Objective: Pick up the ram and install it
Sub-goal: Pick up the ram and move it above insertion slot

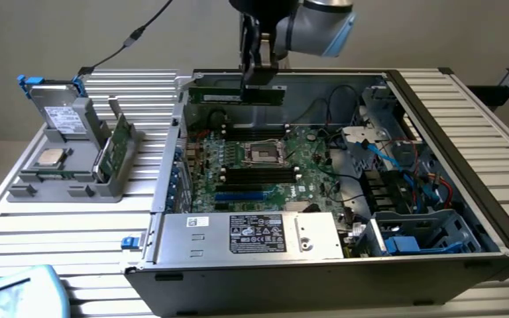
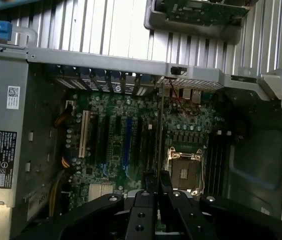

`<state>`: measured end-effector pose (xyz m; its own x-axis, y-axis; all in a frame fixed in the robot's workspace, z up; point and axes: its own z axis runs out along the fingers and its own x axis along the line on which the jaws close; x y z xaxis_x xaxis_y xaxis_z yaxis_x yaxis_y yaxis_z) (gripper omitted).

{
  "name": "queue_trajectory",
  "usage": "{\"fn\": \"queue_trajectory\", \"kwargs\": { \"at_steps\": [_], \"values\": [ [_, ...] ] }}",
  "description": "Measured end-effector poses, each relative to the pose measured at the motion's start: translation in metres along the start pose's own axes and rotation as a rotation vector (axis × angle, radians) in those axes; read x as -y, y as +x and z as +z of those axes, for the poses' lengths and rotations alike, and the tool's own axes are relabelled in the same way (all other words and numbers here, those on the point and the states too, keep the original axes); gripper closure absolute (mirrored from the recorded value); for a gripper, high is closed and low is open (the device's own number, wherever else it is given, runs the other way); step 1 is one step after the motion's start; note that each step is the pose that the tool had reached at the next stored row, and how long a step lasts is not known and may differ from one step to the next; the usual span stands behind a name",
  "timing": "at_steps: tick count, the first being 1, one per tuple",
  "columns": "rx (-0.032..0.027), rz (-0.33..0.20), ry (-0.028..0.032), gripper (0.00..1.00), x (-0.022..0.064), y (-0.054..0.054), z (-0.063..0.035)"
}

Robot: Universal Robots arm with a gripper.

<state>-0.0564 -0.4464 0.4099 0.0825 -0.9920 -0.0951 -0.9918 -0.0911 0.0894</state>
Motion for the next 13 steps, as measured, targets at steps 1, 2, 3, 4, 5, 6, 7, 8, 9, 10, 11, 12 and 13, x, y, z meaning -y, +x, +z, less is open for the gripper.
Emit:
{"fn": "queue_trajectory", "kwargs": {
  "at_steps": [1, 2, 3, 4, 5, 6, 7, 8, 9, 10, 11, 12, 13],
  "values": [
    [0.0, 0.0, 0.0, 0.86, 0.0044, 0.0, 0.0004],
    [0.0001, 0.0, 0.0, 0.86, 0.0091, 0.001, 0.001],
    [0.0001, 0.0, 0.0001, 0.86, 0.0133, 0.001, 0.0016],
    [0.0002, 0.0, 0.0001, 0.86, 0.0181, 0.002, 0.0023],
    [0.0001, 0.0, 0.0, 0.86, 0.0226, 0.002, 0.0032],
    [0.0, 0.0, 0.0, 0.86, 0.0275, 0.003, 0.004],
    [-0.0001, 0.0, 0.0, 0.86, 0.032, 0.003, 0.0047],
    [-0.0003, 0.0, 0.0002, 0.86, 0.0368, 0.004, 0.0054],
    [-0.0003, 0.0, 0.0003, 0.86, 0.0415, 0.003, 0.006],
    [-0.0002, 0.0, 0.0004, 0.86, 0.046, 0.003, 0.0067],
    [-0.0001, 0.0, 0.0005, 0.86, 0.0507, 0.002, 0.0075],
    [-0.0002, 0.0, 0.0005, 0.86, 0.0552, 0.002, 0.0085],
    [-0.0002, 0.0, 0.0005, 0.86, 0.0584, 0.002, 0.0098]
  ]
}}
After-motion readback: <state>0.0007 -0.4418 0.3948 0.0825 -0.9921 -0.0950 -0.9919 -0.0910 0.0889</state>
